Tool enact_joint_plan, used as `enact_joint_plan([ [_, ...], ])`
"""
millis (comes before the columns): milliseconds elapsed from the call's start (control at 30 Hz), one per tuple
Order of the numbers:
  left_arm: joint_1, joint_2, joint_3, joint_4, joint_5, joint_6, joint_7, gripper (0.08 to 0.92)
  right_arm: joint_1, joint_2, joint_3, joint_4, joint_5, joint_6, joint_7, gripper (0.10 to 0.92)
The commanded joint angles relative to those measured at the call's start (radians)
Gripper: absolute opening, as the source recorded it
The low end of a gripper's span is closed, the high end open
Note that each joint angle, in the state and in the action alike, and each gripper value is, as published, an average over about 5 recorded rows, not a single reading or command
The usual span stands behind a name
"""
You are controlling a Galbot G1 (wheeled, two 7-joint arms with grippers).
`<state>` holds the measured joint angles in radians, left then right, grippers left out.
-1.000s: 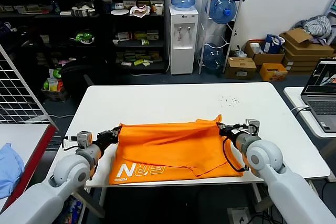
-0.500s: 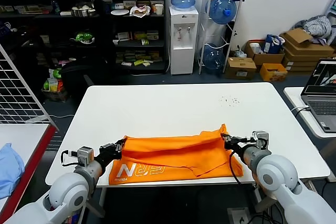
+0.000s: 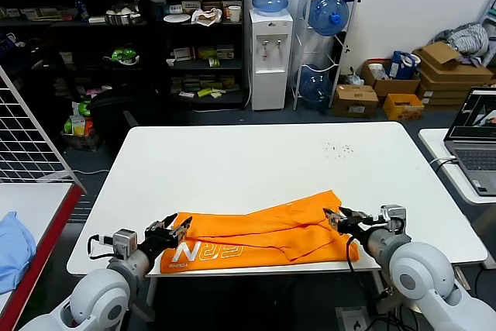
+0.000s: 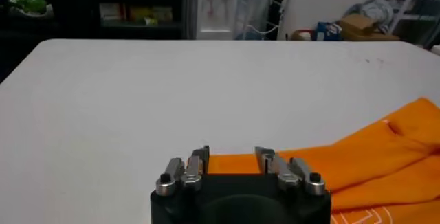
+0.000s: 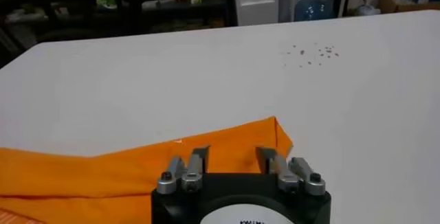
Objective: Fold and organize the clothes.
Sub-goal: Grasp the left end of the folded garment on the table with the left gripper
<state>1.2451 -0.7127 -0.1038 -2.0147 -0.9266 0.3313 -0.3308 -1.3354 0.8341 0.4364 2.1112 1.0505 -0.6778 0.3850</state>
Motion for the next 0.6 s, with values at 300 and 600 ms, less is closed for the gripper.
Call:
enact_joint_plan([
  [300,0.035,-0.079,-0.013,0.069,0.039,-0.025,0.007,0.816,-0.047,0.012,0.03,0.019,-0.005,0.004,-0.007,0.86],
  [600,0.063,-0.097,-0.015,0.082,0.066,-0.049,0.013,0.92,-0.052,0.018,0.034,0.014,-0.005,0.007,-0.007,0.921],
])
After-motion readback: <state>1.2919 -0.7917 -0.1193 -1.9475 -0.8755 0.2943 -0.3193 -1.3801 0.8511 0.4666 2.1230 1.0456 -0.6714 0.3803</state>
